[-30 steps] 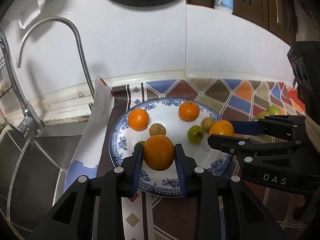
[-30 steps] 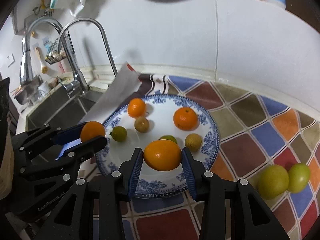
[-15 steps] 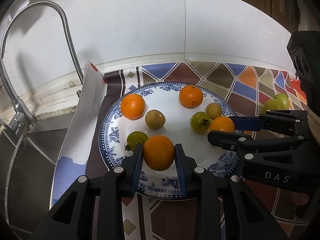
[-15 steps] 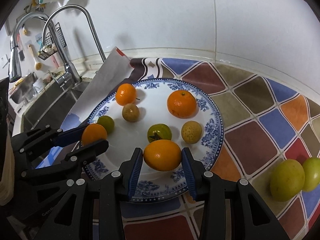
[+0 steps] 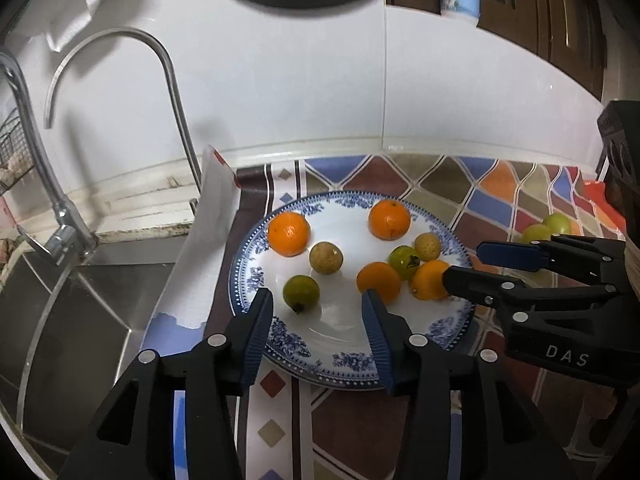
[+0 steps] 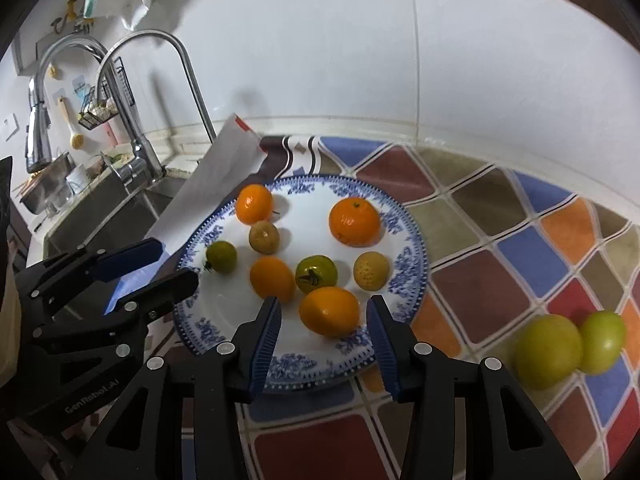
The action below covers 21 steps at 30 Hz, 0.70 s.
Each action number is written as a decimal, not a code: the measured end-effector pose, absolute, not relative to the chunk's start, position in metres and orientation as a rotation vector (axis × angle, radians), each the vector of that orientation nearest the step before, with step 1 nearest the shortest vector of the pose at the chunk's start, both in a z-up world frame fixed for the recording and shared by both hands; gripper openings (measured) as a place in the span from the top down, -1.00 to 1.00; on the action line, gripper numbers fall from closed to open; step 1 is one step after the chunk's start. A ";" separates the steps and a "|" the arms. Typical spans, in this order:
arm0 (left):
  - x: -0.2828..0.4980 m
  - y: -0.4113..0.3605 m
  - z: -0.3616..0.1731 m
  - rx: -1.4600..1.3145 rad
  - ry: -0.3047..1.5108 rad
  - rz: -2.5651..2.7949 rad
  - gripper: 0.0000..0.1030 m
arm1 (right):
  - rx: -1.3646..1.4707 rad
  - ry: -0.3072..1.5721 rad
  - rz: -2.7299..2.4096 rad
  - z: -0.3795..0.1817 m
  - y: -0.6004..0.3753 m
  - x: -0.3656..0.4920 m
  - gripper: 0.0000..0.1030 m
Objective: Organize fruits
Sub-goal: 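Open the left tool on the plate while the right tool releases its orange, then move both tools toward the two large green fruits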
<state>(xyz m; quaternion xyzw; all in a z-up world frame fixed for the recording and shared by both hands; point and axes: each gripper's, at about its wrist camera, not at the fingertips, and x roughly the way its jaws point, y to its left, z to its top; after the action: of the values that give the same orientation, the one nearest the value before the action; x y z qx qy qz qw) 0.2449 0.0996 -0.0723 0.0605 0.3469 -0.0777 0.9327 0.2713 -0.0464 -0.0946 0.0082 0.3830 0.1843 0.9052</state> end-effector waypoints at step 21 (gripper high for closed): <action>0.173 0.065 -0.012 0.134 0.550 -0.168 -0.65 | 0.074 0.632 0.248 -0.031 -0.098 0.189 -0.31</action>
<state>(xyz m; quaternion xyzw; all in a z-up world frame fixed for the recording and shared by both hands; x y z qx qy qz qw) 0.1731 0.0648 -0.0119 0.0661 0.2711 -0.0827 0.9567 0.1888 -0.0980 -0.0308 0.0362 0.3100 0.1215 0.9422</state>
